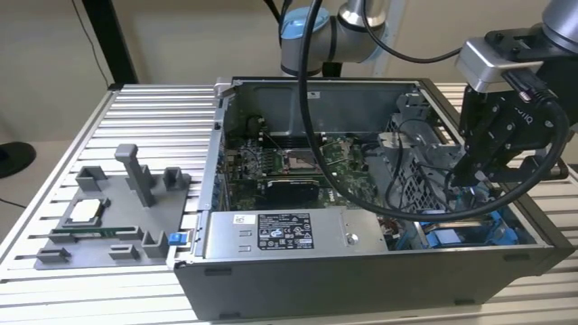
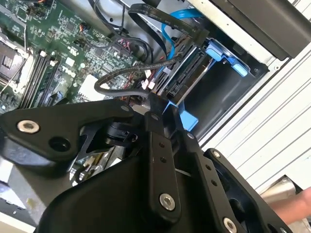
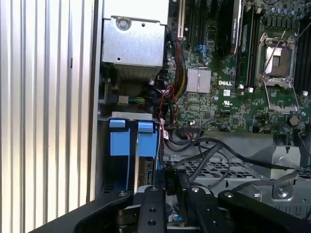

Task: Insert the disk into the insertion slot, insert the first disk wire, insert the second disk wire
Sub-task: 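Insert the first disk wire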

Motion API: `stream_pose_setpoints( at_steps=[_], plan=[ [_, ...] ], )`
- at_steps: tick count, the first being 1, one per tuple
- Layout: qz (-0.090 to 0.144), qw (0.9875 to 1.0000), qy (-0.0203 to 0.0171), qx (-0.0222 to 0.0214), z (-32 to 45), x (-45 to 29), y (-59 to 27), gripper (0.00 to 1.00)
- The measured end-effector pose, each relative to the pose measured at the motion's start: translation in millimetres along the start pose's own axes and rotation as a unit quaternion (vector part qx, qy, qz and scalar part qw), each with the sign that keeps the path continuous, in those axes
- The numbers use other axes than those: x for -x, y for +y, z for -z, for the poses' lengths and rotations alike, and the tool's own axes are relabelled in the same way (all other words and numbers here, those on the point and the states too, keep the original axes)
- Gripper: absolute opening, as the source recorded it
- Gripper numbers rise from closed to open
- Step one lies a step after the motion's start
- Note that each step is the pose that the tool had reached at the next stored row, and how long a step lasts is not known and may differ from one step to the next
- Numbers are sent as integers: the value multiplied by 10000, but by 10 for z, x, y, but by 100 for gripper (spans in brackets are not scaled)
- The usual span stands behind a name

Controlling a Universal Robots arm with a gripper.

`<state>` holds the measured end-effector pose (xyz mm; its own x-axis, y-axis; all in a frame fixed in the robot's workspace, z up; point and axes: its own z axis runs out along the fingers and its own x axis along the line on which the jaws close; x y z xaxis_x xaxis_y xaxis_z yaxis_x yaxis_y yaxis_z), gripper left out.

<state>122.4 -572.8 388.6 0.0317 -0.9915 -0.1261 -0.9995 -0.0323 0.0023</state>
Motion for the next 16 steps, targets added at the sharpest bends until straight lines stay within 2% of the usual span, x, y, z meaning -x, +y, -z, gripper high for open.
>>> stream_pose_setpoints(
  at_steps=[6,12,13,16],
  plan=[
    [0,10000,-38,-7,2,-13,1,0],
    [0,10000,-49,-7,1,-16,2,0],
    [0,10000,-51,-7,0,-16,2,100],
    [1,10000,-56,-7,-4,-17,2,100]
  ],
)
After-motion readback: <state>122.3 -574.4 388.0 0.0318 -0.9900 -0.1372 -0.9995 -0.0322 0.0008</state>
